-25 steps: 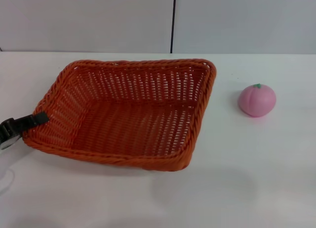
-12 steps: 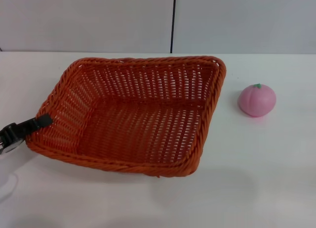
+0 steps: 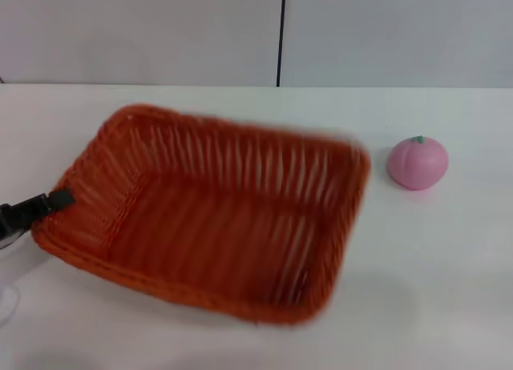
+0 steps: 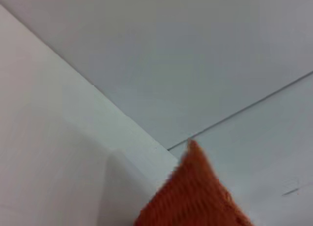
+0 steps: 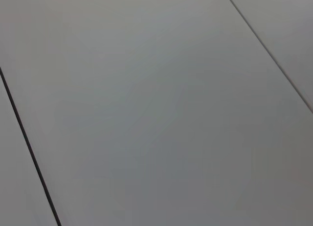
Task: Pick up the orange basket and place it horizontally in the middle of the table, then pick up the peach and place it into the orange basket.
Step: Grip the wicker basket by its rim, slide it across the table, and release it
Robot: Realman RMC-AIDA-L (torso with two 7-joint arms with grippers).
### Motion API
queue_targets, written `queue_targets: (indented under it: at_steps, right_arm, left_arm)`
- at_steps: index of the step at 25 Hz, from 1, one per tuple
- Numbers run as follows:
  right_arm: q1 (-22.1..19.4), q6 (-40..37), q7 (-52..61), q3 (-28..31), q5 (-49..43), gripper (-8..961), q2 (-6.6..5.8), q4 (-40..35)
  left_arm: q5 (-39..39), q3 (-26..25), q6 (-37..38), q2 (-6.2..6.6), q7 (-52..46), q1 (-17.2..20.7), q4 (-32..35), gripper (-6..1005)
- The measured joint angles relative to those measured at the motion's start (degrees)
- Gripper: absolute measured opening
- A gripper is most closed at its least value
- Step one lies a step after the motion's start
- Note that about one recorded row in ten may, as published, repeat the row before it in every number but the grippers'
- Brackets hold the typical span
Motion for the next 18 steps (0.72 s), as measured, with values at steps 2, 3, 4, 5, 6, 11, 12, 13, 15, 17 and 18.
queue_targets:
  at_steps: [2, 3, 4, 5, 6, 11, 12, 13, 15, 17, 18]
  right_arm:
    - [0.0, 0.0, 0.0, 0.0, 0.0, 537, -0.01, 0.0]
    - [0.0, 0.0, 0.0, 0.1, 0.0, 538, -0.01, 0.0]
    - [0.0, 0.0, 0.0, 0.1, 0.0, 538, -0.01, 0.0]
    - [0.1, 0.0, 0.0, 0.1, 0.0, 538, -0.02, 0.0]
    - [0.1, 0.0, 0.0, 0.2, 0.0, 538, -0.02, 0.0]
    - [0.1, 0.0, 0.0, 0.4, 0.1, 538, -0.02, -0.1]
    - [0.1, 0.0, 0.0, 0.4, 0.1, 538, -0.02, -0.1]
    - [0.1, 0.1, 0.0, 0.4, 0.1, 538, -0.02, -0.1]
    - [0.1, 0.4, 0.0, 0.4, 0.1, 538, -0.02, -0.1]
    - [0.1, 0.7, 0.0, 0.4, 0.1, 537, -0.02, -0.2]
    - [0.1, 0.7, 0.0, 0.4, 0.1, 537, -0.02, -0.2]
  left_arm:
    - [0.0, 0.0, 0.0, 0.0, 0.0, 0.0, 0.0, 258]
    - [0.7, 0.4, 1.9, 0.11, -1.4, 0.8, 2.5, 280]
    - [0.7, 0.4, 1.9, 0.11, -1.4, 0.8, 2.5, 302]
    - [0.7, 0.4, 1.9, 0.11, -1.4, 0.8, 2.5, 325]
    - [2.2, 0.5, 2.4, 0.19, -2.2, 1.2, 3.6, 347]
    - [2.2, 0.5, 2.4, 0.19, -2.2, 1.2, 3.6, 398]
    - [2.2, 0.5, 2.4, 0.19, -2.2, 1.2, 3.6, 408]
    - [2.2, 0.5, 2.4, 0.19, -2.2, 1.2, 3.6, 418]
    - [2.2, 0.5, 2.4, 0.19, -2.2, 1.2, 3.6, 439]
    - [6.1, 0.2, 5.6, 1.25, -3.3, 1.3, 4.7, 449]
    - [6.1, 0.2, 5.6, 1.25, -3.3, 1.3, 4.7, 449]
